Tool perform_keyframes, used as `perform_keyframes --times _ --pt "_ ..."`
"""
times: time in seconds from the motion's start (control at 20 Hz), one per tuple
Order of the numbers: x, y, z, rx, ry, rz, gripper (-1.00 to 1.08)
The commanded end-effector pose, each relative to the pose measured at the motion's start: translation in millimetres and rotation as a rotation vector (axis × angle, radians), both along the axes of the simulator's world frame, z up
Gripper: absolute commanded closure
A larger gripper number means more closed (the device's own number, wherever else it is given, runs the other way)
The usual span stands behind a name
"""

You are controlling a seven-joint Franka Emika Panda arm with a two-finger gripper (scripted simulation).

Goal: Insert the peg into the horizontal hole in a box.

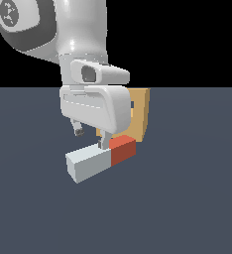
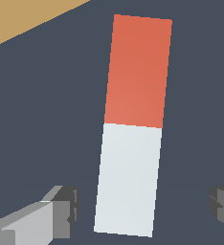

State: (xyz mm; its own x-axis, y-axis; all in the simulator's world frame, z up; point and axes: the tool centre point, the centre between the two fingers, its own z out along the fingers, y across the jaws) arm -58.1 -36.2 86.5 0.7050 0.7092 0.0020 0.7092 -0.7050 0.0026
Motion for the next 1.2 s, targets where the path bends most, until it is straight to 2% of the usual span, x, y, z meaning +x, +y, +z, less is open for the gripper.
perform_keyframes --times 0.0,0.6,1.15 --pt "-4 0 -5 0.000 0.001 -0.041 -0.92" --pt "-9 0 -14 0.000 0.003 -0.087 -0.92" --pt "-10 1 -57 0.000 0.003 -0.093 -0.92"
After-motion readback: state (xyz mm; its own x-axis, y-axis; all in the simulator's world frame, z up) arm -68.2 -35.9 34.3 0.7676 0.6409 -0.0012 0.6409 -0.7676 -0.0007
